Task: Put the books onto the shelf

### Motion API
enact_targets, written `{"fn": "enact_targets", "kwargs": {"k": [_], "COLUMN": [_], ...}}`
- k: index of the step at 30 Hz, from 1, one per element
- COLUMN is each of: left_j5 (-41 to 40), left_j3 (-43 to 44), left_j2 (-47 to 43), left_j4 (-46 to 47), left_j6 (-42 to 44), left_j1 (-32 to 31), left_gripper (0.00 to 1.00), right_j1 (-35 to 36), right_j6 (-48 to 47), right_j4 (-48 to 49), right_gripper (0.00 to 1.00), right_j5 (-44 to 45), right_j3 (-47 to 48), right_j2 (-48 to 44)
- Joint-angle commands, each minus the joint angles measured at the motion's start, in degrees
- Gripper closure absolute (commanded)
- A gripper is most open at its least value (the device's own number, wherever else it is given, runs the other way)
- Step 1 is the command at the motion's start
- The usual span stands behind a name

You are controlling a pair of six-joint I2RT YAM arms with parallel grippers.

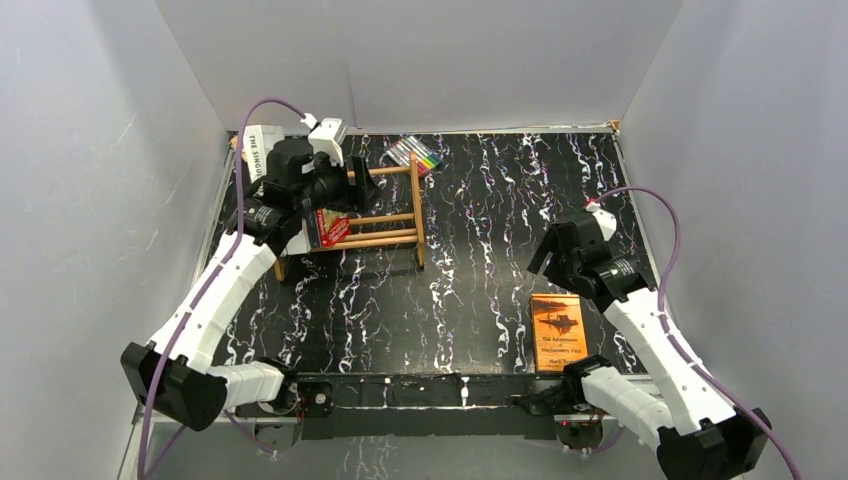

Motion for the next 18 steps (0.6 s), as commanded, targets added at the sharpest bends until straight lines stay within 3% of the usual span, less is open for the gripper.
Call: {"fn": "enact_targets", "kwargs": {"k": [1, 9, 18], "left_j5": [5.82, 13.77, 15.02], "left_j3": [-2.55, -5.28, -5.28], "left_j2": [-1.61, -1.08, 1.89], "left_j4": [1.61, 5.91, 9.83], "left_j6": [-0.73, -3.28, -4.5], "left_j1": [-1.98, -5.43, -15.38], "left_gripper": [0.32, 0.31, 0.31], "right_j1": [-0.59, -5.04, -20.69], "right_j6": [0.39, 7.85, 5.86], "right_j4": [-5.92, -6.36, -0.19], "right_gripper": [0.13, 0.09, 0.07], "right_j5": [9.65, 9.3, -0.07], "right_j3": [0.58, -2.63, -8.47], "right_j2": [1.42, 4.44, 4.46]}}
